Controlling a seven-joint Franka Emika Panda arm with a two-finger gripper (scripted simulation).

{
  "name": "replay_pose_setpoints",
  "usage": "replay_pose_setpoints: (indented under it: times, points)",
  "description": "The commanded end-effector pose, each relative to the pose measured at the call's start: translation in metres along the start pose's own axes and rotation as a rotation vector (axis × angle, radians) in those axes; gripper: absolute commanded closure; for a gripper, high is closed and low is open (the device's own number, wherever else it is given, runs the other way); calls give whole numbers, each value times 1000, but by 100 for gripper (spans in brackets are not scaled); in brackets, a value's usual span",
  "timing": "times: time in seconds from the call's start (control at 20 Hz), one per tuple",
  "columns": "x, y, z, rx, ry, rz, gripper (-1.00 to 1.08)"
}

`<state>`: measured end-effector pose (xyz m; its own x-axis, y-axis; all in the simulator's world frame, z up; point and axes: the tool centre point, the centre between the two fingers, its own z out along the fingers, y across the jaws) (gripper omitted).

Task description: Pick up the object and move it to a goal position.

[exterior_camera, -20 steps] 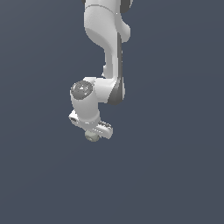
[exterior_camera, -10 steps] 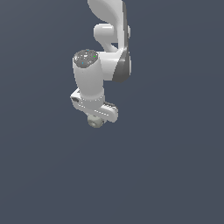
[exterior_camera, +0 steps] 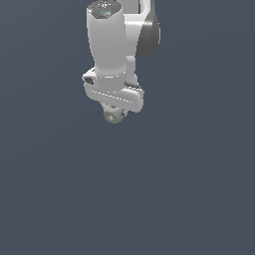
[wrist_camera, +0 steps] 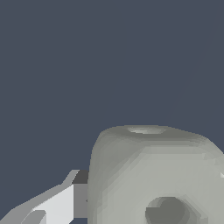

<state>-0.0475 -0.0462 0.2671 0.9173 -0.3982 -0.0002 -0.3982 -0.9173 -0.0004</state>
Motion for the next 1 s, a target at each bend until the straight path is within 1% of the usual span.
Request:
replay_pose_setpoints:
  times: [0.0, 0.55, 0.75, 0.95]
  points:
    - [-13, -2, -27, -1, 1, 0, 108]
    - [-68, -12, -146, -2, 1, 1, 108]
    - [-83, -16, -181, -2, 1, 0, 108]
    - [-94, -19, -207, -2, 1, 0, 108]
